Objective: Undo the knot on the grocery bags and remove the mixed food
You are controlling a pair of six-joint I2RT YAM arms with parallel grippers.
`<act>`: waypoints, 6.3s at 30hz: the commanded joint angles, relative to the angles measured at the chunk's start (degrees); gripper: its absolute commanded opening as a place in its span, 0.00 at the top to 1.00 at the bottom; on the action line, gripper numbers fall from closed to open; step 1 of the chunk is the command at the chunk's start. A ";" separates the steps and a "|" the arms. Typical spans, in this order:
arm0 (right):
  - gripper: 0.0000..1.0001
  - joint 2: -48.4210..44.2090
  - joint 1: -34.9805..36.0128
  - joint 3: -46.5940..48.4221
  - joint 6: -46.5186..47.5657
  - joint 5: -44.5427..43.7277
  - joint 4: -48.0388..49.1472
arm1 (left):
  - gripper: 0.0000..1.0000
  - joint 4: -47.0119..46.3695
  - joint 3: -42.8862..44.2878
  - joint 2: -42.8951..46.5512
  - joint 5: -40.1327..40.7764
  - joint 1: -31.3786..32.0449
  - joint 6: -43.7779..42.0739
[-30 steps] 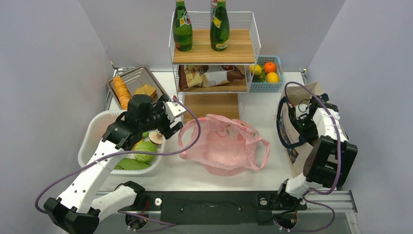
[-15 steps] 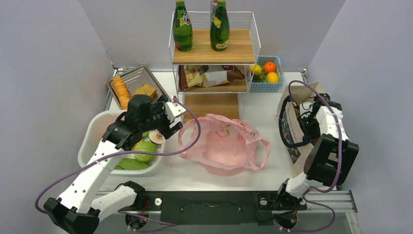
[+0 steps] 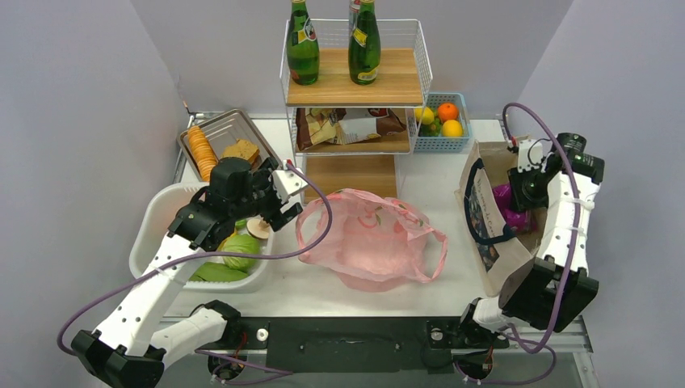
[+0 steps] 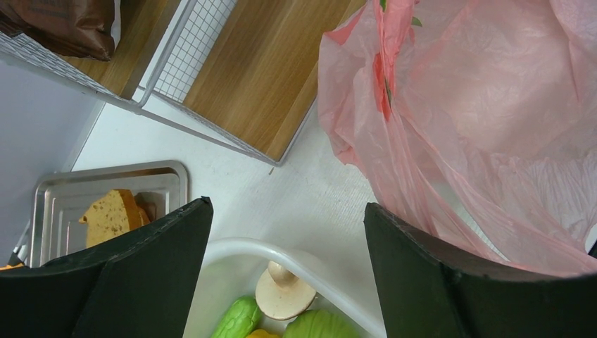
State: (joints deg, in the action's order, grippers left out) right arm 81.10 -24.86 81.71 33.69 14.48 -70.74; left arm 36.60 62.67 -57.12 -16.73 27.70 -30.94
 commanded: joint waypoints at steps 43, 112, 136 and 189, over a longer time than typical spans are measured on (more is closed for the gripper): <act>1.00 -17.51 40.65 18.62 -18.04 35.84 1.48 | 0.20 -17.45 15.72 -7.33 -23.83 14.25 -12.10; 0.20 -24.21 71.65 16.80 -7.42 2.44 8.00 | 1.00 -24.64 -0.33 -0.02 -7.47 21.52 9.60; 0.12 -18.79 86.23 11.29 4.56 -3.28 16.08 | 1.00 -24.12 5.56 -2.52 -10.85 22.64 16.45; 1.00 -19.99 50.57 7.92 -47.59 26.17 32.34 | 0.23 -34.20 -18.25 18.40 7.16 28.40 -9.50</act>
State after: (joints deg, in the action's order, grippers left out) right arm 60.88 32.40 90.94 6.52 28.23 -51.35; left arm 16.29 52.31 -44.66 -16.97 52.49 -24.27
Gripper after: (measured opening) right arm 0.084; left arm 0.769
